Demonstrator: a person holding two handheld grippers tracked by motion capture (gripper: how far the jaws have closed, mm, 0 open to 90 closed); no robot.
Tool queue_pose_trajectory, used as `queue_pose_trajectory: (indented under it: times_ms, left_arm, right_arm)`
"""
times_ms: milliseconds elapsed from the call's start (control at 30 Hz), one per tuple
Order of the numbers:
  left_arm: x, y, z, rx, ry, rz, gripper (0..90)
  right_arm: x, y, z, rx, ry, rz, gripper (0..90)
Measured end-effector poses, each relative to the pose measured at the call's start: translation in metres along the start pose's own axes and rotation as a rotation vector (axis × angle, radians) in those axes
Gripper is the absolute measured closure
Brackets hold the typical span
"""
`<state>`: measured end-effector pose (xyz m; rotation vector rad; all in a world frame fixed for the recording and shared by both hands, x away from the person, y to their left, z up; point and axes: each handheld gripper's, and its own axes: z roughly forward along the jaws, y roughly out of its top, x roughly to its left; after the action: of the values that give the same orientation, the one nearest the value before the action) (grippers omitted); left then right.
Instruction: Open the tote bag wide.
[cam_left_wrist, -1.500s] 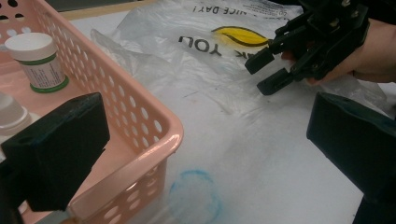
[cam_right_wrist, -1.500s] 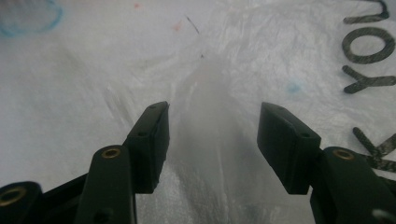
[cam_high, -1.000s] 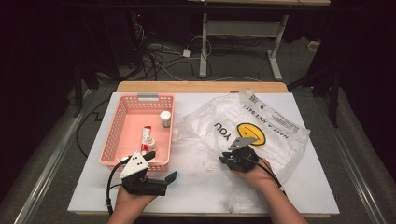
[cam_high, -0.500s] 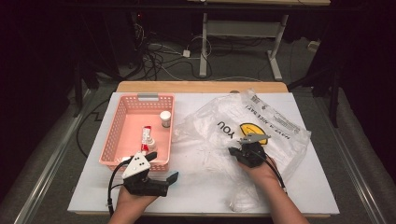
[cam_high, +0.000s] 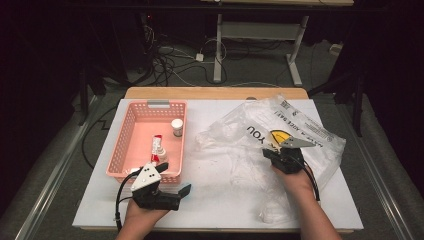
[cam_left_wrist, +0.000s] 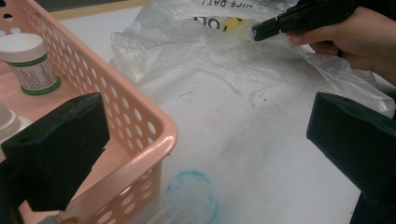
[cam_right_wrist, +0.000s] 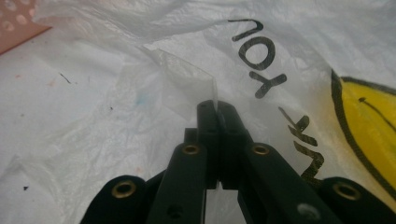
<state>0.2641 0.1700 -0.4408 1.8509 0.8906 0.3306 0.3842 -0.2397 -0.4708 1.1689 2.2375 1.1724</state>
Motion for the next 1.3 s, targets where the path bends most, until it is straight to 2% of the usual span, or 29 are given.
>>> queue_pose_trajectory:
  times_ms: [167,267,333,467,533,600,733,900,1300]
  left_arm:
    - [0.001,0.000,0.001,-0.012,-0.006,0.000,0.0]
    - [0.002,0.001,-0.001,-0.015,-0.004,0.004,0.0]
    - [0.003,0.000,-0.003,-0.021,-0.001,0.002,0.0]
    - [0.008,0.000,-0.005,-0.018,0.005,-0.005,0.0]
    - [0.013,0.002,-0.008,-0.027,0.011,-0.016,0.0]
    - [0.016,0.002,-0.012,-0.039,0.019,-0.029,0.0]
    - [0.019,0.003,-0.016,-0.041,0.032,-0.034,0.0]
    - [0.025,0.003,-0.019,-0.039,0.037,-0.063,0.0]
    - [0.033,-0.001,-0.019,-0.029,0.076,-0.059,0.0]
  right_arm:
    - [0.009,0.011,-0.009,-0.063,0.007,-0.032,90.0]
    - [0.012,0.017,-0.007,-0.045,0.000,-0.066,90.0]
    - [0.008,0.020,-0.006,-0.056,0.012,-0.047,90.0]
    - [0.006,0.017,-0.009,-0.115,0.024,-0.008,90.0]
    - [0.006,0.019,-0.012,-0.135,0.011,-0.030,90.0]
    - [0.004,0.020,-0.017,-0.164,0.022,-0.010,90.0]
    - [0.005,0.023,-0.023,-0.185,0.024,-0.019,90.0]
    - [0.008,0.030,-0.029,-0.211,0.023,-0.038,90.0]
    - [0.005,0.041,-0.051,-0.296,0.023,-0.036,90.0]
